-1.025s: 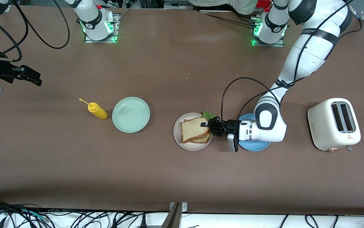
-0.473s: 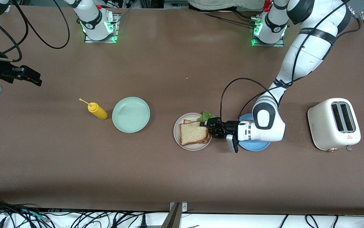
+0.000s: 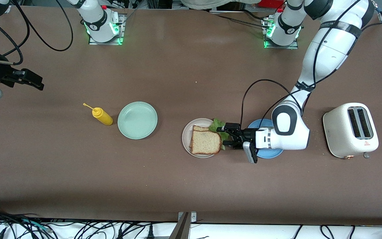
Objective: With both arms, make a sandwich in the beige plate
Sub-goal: 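Open the left gripper and release the bread on top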
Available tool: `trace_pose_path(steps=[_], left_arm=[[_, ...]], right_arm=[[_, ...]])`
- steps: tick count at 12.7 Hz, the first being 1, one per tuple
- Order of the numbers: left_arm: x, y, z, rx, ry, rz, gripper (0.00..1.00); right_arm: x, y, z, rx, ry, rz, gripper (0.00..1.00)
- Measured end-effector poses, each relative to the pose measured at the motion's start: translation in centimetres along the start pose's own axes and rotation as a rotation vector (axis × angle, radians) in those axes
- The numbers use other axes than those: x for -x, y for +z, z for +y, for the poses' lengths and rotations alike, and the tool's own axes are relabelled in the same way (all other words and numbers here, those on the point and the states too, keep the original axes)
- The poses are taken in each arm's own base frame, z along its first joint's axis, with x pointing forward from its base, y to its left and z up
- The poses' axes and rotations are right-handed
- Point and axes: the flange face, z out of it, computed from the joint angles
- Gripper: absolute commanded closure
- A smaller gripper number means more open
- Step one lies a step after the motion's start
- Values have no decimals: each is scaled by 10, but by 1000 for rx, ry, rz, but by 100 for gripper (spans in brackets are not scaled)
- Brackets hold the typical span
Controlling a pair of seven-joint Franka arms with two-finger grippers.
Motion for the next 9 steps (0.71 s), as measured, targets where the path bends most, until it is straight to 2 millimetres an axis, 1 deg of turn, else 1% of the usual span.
trace_pose_path(steps=[2, 4, 6, 7, 9], left_arm=[[-14, -22, 21, -93, -39, -54, 0], [-28, -44, 53, -216, -77, -113, 0], [-37, -56, 84, -281, -125, -141, 0], [-39, -60, 96, -311, -151, -155, 0], [-41, -71, 118, -431, -183, -206, 0]], right_arm=[[0, 0, 0, 0, 0, 0, 0], [0, 1, 0, 0, 1, -1, 0], [0, 1, 1, 0, 1, -1, 0], [-1, 1, 1, 0, 1, -1, 0], [-1, 1, 1, 0, 1, -2, 0]])
